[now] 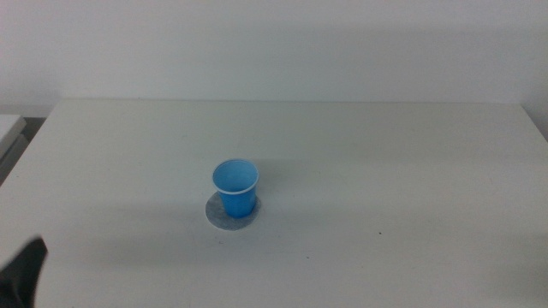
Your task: Place an empty cup on a cup mat.
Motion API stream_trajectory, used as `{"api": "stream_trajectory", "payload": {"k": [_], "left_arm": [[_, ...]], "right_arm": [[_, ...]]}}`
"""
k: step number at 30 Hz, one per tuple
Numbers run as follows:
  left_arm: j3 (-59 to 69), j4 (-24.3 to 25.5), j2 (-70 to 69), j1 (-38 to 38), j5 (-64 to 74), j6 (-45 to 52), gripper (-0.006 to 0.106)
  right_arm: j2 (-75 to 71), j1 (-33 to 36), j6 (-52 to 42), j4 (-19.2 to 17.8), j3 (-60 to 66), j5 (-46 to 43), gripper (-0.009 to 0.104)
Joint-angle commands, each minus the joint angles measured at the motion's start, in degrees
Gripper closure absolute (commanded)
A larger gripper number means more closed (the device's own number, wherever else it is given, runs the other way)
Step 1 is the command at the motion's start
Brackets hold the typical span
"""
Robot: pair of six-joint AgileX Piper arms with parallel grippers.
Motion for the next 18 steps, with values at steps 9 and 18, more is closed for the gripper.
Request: {"api": "stream_trajectory", "payload": {"k": [9,18], "left_arm": [[10.16,-0.42,-12.10,0.13,-1.95,-5.74,0.007],[10.16,7.54,-12.10,0.13,-2.23,-5.01,0.007]], "right_arm": [[-0.28,0.12,-0.23,-0.39,0.19,-0.38,0.002],[-0.28,0.12,-0.23,-0.39,0.19,-0.38,0.002]]}}
